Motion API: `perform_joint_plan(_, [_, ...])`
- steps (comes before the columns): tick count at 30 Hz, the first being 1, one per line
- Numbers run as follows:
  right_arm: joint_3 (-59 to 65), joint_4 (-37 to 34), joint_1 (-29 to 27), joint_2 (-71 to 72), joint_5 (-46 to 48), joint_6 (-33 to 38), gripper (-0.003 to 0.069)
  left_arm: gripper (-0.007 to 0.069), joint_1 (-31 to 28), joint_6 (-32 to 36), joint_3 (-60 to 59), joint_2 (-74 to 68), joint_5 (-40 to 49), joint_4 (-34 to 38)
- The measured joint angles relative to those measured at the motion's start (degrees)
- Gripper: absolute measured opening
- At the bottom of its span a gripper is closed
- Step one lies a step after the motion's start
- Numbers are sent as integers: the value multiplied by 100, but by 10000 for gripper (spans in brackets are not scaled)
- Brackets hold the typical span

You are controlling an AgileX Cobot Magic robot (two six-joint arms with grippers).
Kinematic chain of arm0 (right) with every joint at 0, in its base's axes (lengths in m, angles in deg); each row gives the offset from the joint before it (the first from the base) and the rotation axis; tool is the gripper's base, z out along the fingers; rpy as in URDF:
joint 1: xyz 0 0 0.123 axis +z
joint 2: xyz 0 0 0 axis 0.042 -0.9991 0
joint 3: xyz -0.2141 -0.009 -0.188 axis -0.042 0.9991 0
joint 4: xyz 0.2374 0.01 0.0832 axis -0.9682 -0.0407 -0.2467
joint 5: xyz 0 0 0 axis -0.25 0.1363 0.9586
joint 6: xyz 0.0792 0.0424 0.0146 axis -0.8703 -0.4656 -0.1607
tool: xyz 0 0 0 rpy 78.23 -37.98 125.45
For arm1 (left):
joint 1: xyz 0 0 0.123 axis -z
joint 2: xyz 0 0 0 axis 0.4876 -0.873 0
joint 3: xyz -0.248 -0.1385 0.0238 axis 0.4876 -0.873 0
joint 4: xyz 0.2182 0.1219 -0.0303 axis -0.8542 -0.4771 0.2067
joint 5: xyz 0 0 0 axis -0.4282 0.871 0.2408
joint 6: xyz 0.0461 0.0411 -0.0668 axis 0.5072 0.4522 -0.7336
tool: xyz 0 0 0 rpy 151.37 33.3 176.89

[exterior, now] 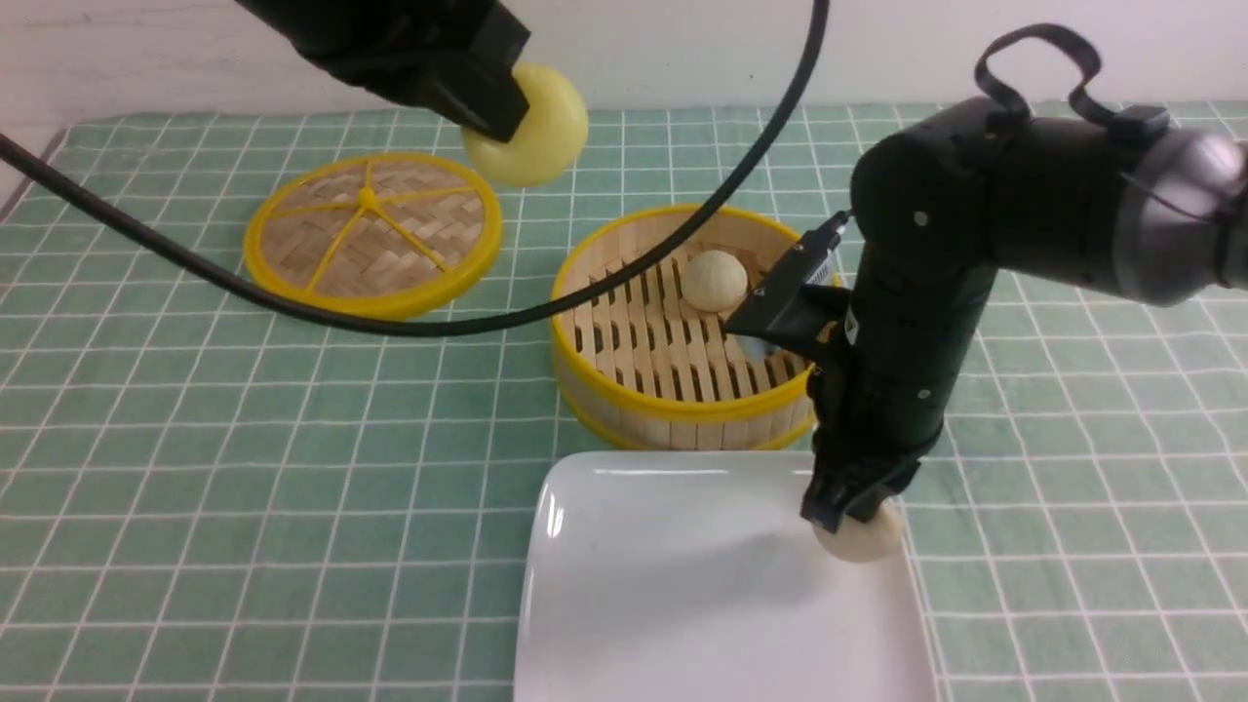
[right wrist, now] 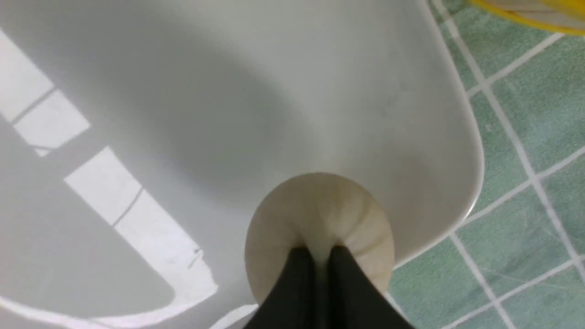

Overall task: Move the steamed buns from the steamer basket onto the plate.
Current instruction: Use the right arm to put the steamed stuffed bun into the plate

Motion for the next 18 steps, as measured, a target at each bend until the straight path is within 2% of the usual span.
perform_joint_plan(8, [0, 57, 0, -61, -186, 0, 60, 27, 0, -182, 0, 0, 0, -522])
perform_joint_plan(10, [0, 70, 0, -67, -201, 0, 109, 29, 0, -188, 0, 0, 0, -630])
perform_joint_plan(11, [0, 77, 0, -67, -203, 0, 148, 29, -12, -201, 0, 0, 0, -649])
perform_joint_plan(12, [0, 84, 0, -67, -215, 0, 227, 29, -12, -201, 0, 0, 0, -648])
perform_joint_plan(14, [0, 100, 0, -67, -260, 0, 334, 30, -12, -205, 0, 0, 0, -637])
perform_joint_plan(15, [0, 101, 0, -67, -260, 0, 344, 30, -12, -205, 0, 0, 0, -637])
perform_joint_plan(18, [0, 124, 0, -67, -414, 0, 492, 30, -12, -216, -124, 0, 0, -617])
